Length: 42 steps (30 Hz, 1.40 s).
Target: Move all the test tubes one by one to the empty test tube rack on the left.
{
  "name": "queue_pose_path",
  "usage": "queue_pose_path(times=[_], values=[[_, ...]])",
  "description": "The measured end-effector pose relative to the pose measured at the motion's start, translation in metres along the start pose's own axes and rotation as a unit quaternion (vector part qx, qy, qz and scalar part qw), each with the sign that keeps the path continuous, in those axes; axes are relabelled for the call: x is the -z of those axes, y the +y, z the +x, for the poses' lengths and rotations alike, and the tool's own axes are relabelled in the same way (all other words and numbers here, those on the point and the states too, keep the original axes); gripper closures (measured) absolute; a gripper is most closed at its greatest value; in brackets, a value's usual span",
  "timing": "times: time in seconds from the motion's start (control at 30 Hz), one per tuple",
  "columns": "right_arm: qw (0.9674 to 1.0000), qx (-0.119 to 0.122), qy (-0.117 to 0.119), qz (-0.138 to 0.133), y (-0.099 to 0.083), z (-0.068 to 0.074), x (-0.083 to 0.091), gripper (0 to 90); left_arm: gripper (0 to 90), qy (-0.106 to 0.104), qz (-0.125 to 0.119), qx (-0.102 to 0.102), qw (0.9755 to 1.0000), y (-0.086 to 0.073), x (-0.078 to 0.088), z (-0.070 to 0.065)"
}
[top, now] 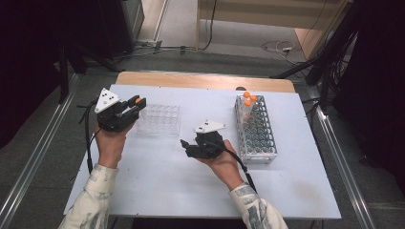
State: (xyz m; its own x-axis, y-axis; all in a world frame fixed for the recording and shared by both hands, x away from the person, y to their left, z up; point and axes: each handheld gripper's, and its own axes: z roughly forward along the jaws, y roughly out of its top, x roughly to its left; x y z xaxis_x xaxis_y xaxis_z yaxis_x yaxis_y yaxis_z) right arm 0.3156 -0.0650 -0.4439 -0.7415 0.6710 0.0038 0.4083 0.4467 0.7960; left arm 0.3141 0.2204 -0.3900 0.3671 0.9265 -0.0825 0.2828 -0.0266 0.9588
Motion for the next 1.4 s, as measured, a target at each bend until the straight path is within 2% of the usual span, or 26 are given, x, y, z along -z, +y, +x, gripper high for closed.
queue_pose_path(times=[0.27, 0.43, 0.6, 0.83, 0.97, 1.2, 1.33, 1.4], values=[[1.0, 0.001, -0.001, 0.001, 0.0, -0.002, 0.001, 32.6, 70.3, 0.01, 0.015, 0.001, 0.9998, -0.007, -0.009, 0.008], [1.0, 0.001, 0.002, 0.0, 0.0, -0.001, -0.001, 32.6, 70.2, 0.016, 0.034, -0.013, 0.9992, -0.013, -0.015, 0.004], [1.0, -0.001, 0.004, 0.0, 0.0, 0.0, -0.003, 32.6, 70.1, 0.025, 0.055, -0.006, 0.9982, -0.027, -0.022, 0.006], [1.0, -0.001, 0.004, -0.001, 0.0, 0.0, -0.002, 32.6, 69.2, 0.035, 0.052, 0.0, 0.998, -0.03, -0.021, 0.005], [1.0, -0.002, 0.002, 0.0, 0.0, -0.001, -0.002, 32.6, 61.3, 0.031, 0.045, 0.006, 0.9985, -0.029, -0.02, 0.006], [1.0, -0.006, -0.001, -0.003, 0.0, -0.002, 0.0, 32.6, 54.7, 0.025, 0.039, 0.013, 0.9989, -0.027, -0.017, 0.005], [0.9999, -0.008, -0.007, -0.01, 0.001, -0.006, 0.003, 32.6, 38.3, 0.02, 0.041, 0.029, 0.9985, -0.026, -0.017, 0.001], [0.9998, -0.009, -0.012, -0.011, 0.002, -0.01, 0.005, 32.6, 33.3, 0.019, 0.04, 0.028, 0.9987, -0.025, -0.017, -0.003]])
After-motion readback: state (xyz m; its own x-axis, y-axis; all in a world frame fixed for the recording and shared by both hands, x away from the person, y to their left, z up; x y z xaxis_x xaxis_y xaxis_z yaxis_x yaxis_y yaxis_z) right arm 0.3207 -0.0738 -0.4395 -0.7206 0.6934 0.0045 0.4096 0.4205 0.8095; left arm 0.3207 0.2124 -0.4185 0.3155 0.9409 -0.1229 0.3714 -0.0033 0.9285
